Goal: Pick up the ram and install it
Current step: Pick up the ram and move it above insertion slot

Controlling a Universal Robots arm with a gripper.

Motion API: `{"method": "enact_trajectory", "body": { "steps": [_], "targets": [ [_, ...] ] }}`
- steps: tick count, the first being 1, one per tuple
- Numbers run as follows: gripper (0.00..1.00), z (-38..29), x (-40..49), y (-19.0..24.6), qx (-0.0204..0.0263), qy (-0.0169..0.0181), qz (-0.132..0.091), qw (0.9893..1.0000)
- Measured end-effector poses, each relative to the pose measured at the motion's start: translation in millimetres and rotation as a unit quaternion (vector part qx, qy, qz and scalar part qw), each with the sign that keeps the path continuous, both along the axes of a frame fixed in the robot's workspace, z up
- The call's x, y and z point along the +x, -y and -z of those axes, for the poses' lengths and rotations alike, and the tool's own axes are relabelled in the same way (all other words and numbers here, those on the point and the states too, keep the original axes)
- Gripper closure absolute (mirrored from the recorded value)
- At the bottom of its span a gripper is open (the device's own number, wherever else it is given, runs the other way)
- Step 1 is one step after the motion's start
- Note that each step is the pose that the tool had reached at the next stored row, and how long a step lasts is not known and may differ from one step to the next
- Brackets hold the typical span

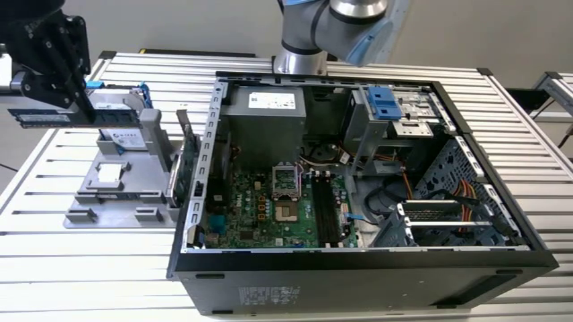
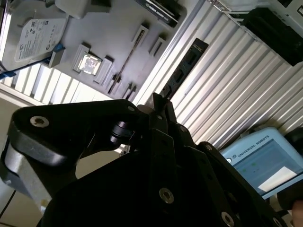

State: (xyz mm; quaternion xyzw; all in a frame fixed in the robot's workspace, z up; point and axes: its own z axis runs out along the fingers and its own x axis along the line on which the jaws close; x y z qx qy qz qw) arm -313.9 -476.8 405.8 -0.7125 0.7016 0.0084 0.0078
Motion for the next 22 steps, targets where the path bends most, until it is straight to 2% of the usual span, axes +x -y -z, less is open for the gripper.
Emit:
{"method": "enact_trajectory", "body": {
  "steps": [11,22],
  "targets": [
    [1.0,0.0,19.8,0.0,0.0,-0.0001,-0.005,1.0],
    [1.0,-0.1,35.7,0.0,0.0,-0.0003,-0.006,1.0]
  ]
}}
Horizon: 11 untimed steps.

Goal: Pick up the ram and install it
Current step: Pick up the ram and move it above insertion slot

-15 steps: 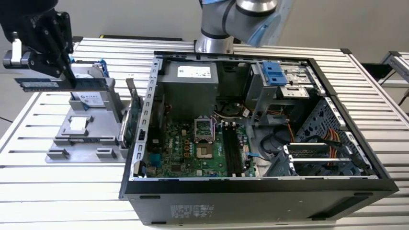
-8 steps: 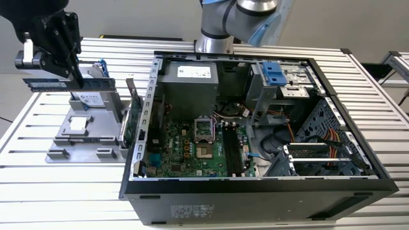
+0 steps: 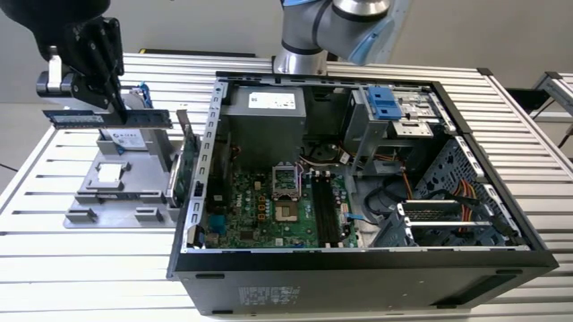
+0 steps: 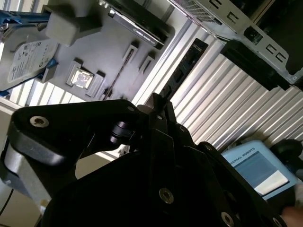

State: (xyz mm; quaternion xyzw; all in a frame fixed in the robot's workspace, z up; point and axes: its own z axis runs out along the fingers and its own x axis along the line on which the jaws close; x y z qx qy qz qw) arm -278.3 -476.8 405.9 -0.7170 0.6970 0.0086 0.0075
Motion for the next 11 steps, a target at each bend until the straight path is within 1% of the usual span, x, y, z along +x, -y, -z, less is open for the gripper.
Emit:
{"method": "enact_trajectory", "body": {
  "steps": [11],
  "targets": [
    [1.0,0.0,16.0,0.0,0.0,0.0,0.0,1.0]
  ]
}}
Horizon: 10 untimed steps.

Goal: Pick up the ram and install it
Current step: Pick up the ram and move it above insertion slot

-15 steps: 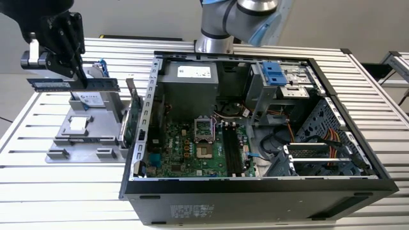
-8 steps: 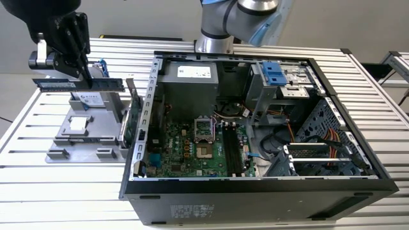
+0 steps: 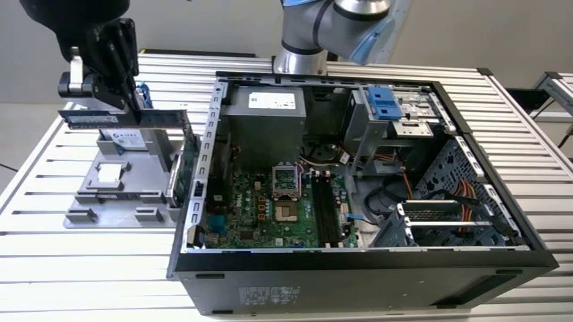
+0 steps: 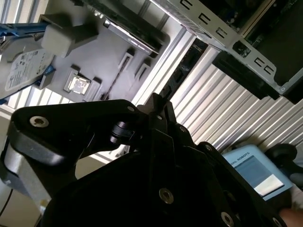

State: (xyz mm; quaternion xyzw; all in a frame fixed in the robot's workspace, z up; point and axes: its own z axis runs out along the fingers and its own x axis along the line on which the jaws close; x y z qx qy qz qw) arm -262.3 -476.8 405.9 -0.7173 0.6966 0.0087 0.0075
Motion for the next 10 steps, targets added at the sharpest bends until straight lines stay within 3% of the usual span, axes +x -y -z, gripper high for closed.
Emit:
{"method": "enact_trajectory", "body": {
  "steps": [10],
  "targets": [
    [1.0,0.0,15.1,0.0,0.0,0.0,0.0,1.0]
  ]
}}
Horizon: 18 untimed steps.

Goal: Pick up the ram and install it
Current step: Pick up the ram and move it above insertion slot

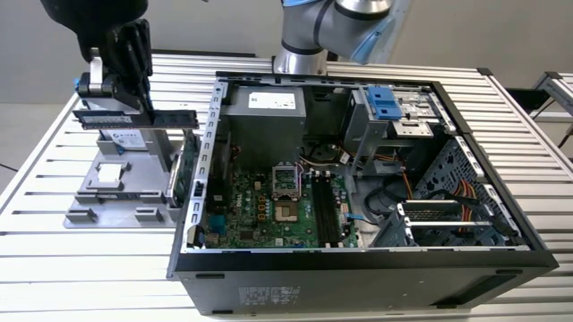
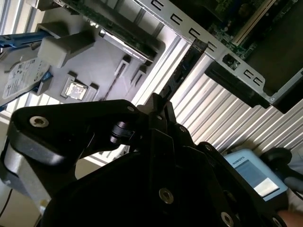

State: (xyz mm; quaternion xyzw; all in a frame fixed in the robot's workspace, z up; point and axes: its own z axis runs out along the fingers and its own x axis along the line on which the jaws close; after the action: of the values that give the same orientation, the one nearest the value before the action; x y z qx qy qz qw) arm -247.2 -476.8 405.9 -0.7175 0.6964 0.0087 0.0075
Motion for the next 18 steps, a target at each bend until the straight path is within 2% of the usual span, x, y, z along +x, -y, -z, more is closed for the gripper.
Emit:
{"method": "enact_trajectory", "body": {
  "steps": [18],
  "targets": [
    [1.0,0.0,27.4,0.0,0.0,-0.0003,0.0,1.0]
  ]
}}
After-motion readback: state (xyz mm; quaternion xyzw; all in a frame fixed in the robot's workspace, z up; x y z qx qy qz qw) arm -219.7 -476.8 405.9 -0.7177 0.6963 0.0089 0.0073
